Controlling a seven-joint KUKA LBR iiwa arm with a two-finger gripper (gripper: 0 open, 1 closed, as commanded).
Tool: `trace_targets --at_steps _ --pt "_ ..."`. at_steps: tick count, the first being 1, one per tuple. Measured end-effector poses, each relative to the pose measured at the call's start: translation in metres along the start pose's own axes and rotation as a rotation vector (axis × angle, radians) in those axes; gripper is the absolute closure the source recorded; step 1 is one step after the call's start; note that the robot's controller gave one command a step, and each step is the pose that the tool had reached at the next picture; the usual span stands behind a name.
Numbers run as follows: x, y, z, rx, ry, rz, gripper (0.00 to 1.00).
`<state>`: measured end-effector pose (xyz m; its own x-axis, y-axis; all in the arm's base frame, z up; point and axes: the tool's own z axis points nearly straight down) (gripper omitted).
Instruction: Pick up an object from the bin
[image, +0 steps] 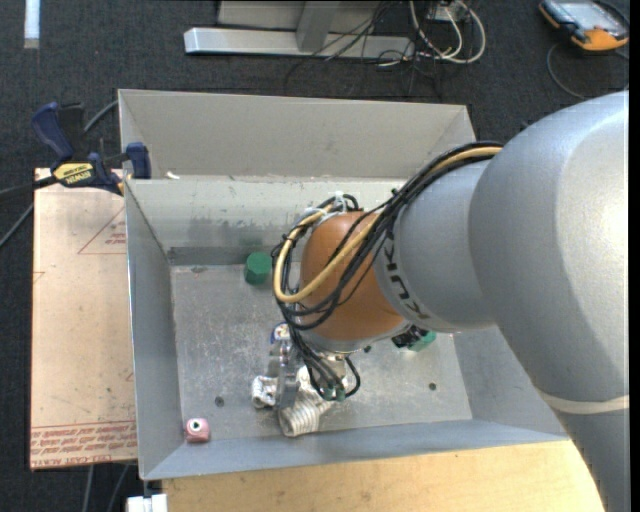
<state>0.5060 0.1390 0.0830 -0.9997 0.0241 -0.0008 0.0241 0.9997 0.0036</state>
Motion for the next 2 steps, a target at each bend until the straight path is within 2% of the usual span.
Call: trace_targets --at_steps 2 --pt "0.0 0.0 0.0 0.0 0.0 0.0 1.0"
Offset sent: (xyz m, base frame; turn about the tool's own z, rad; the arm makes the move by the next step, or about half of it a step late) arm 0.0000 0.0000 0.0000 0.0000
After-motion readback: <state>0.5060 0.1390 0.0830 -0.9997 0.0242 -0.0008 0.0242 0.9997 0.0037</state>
